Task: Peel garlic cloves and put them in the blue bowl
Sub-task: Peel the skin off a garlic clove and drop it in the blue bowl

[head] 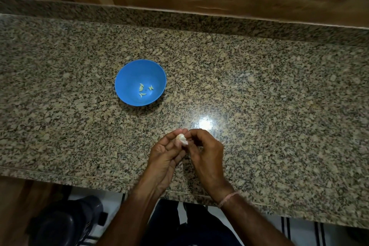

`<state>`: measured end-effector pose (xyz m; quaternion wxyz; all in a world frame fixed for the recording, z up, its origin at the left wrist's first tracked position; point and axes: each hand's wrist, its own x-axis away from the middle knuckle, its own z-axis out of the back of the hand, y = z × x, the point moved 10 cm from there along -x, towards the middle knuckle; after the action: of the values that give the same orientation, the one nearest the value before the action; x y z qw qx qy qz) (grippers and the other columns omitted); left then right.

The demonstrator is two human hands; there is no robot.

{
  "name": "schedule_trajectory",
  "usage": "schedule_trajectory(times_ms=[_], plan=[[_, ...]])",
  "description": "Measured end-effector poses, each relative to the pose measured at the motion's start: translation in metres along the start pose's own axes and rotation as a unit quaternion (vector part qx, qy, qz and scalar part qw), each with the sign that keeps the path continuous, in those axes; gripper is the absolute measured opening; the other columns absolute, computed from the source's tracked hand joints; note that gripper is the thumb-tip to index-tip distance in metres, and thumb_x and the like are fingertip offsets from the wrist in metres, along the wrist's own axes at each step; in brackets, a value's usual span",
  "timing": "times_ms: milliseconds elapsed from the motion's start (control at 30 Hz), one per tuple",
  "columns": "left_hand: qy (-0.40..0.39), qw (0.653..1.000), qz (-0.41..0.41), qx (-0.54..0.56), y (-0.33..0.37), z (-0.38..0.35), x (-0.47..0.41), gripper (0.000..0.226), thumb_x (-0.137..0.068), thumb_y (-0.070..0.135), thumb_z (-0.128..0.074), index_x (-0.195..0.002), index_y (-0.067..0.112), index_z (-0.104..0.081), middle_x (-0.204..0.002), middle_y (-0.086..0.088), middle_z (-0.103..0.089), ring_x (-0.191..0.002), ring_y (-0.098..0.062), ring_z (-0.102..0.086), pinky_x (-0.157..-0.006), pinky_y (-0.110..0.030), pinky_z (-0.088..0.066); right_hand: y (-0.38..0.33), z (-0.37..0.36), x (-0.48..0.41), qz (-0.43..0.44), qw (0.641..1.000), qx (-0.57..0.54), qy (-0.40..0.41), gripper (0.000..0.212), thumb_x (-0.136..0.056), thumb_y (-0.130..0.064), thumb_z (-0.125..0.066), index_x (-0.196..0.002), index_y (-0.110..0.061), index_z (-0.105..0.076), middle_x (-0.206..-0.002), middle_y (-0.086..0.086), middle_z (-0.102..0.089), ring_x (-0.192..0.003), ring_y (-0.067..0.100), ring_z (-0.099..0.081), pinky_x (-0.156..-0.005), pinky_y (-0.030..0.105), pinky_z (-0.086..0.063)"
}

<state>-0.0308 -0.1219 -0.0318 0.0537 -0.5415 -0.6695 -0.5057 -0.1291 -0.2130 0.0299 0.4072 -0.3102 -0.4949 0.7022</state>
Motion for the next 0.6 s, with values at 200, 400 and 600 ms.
schedule_trajectory(times_ms=[200, 400, 600], plan=[[0.049, 0.999, 0.004, -0.014, -0.010, 0.013, -0.001, 0.026, -0.098, -0.004, -0.057, -0.119, 0.006, -0.067, -0.115, -0.013, -0.077, -0.102, -0.018, -0.076, -0.074, -0.022, -0.061, 0.017, -0.016, 0.002, -0.001, 0.999, 0.038, -0.018, 0.013, -0.102, -0.008, -0.064, -0.091, -0.016, -0.065, -0.084, -0.009, -0.065, -0.076, 0.008, -0.062, -0.063, 0.027, -0.050], [0.082, 0.996, 0.003, -0.034, -0.012, 0.019, -0.008, 0.022, -0.098, -0.001, -0.061, -0.117, 0.008, -0.070, -0.112, -0.011, -0.078, -0.105, -0.019, -0.075, -0.077, -0.024, -0.060, 0.030, -0.022, 0.000, -0.043, 0.998, 0.031, -0.026, 0.015, -0.098, -0.007, -0.066, -0.090, -0.019, -0.064, -0.078, -0.010, -0.063, -0.069, 0.007, -0.057, -0.061, 0.018, -0.042], [0.107, 0.994, 0.006, -0.019, -0.007, 0.029, -0.015, 0.026, -0.093, 0.003, -0.070, -0.118, 0.006, -0.070, -0.113, -0.015, -0.077, -0.110, -0.027, -0.074, -0.094, -0.037, -0.058, 0.030, -0.028, -0.004, -0.041, 0.998, 0.012, -0.043, 0.007, -0.098, -0.011, -0.068, -0.094, -0.016, -0.065, -0.084, -0.006, -0.066, -0.075, 0.010, -0.063, -0.064, 0.027, -0.051]])
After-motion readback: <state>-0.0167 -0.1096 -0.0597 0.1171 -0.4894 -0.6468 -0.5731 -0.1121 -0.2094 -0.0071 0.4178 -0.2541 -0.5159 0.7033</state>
